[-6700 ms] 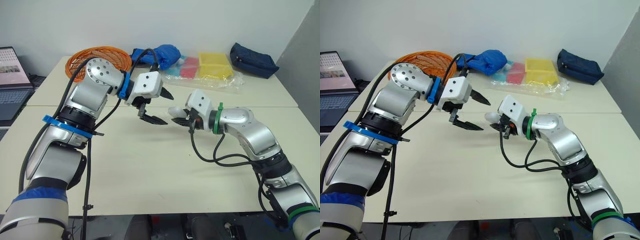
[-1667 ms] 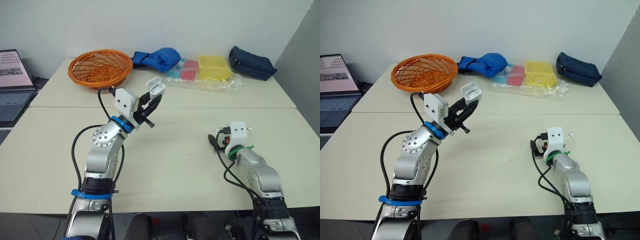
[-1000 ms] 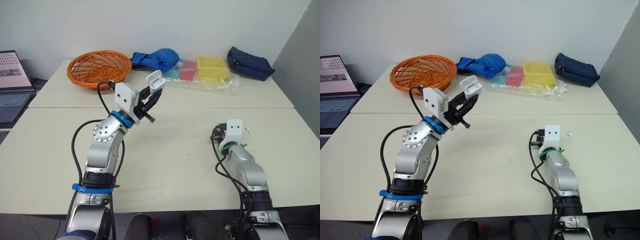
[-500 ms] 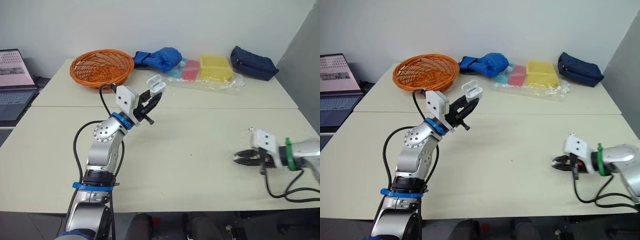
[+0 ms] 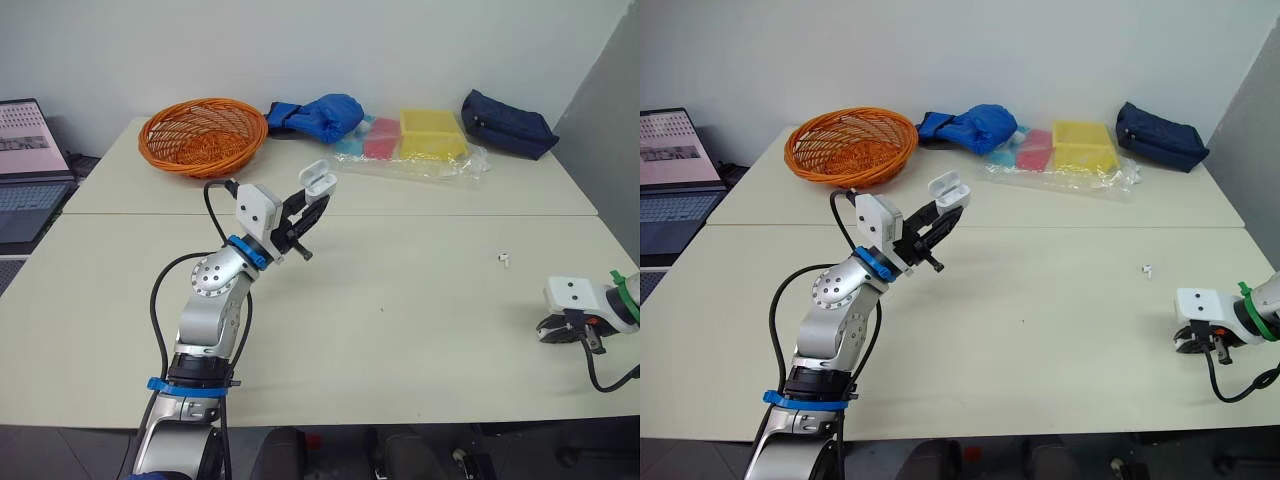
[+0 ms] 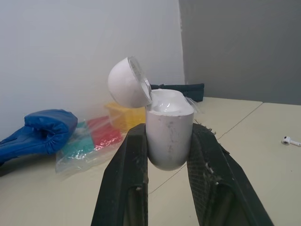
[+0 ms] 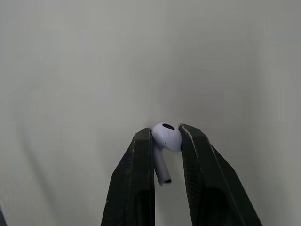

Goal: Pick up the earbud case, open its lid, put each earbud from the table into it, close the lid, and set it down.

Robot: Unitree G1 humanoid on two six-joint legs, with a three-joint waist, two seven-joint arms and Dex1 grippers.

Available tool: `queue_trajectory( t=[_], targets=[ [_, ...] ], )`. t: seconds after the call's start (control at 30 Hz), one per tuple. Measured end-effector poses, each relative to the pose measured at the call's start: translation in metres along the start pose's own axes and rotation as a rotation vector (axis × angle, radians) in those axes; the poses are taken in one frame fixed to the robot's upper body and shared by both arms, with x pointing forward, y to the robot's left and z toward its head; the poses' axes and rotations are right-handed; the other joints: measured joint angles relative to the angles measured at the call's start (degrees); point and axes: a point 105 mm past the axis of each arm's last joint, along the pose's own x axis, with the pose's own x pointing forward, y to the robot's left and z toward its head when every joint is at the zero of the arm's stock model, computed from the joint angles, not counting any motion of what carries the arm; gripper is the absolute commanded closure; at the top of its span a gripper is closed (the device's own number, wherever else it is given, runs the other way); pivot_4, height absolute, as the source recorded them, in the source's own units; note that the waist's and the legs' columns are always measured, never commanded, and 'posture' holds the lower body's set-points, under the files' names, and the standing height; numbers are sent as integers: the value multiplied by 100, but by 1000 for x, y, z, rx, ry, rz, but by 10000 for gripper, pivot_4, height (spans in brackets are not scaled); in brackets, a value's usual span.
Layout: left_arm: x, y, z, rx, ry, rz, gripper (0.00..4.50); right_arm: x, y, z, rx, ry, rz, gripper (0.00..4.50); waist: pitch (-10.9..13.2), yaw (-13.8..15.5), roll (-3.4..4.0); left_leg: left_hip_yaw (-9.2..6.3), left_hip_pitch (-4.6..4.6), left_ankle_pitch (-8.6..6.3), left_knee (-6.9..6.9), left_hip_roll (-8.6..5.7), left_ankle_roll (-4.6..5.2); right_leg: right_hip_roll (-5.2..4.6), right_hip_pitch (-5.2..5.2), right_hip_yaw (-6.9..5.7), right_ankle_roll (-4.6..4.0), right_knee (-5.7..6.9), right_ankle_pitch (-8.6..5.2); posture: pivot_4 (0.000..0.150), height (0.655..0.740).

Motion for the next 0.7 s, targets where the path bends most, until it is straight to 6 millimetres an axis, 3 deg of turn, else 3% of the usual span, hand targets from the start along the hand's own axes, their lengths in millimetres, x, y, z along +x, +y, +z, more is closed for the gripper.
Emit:
queue_trajectory(
  t=[0.63, 0.7],
  targets=[
    [2, -13, 2, -21, 7, -32, 37573, -2, 13, -20, 32, 78, 39, 40665, 0, 4, 0, 0, 14, 1, 6, -3, 0, -4, 18, -8, 0, 7, 0, 1500, 7400],
    [2, -13, 1, -26, 13, -34, 37573, -1, 13, -20, 45, 74, 36, 32866, 0, 5, 0, -2, 15, 1, 9, -3, -1, -4, 22, -10, 0, 7, 0, 1500, 7400]
  ],
)
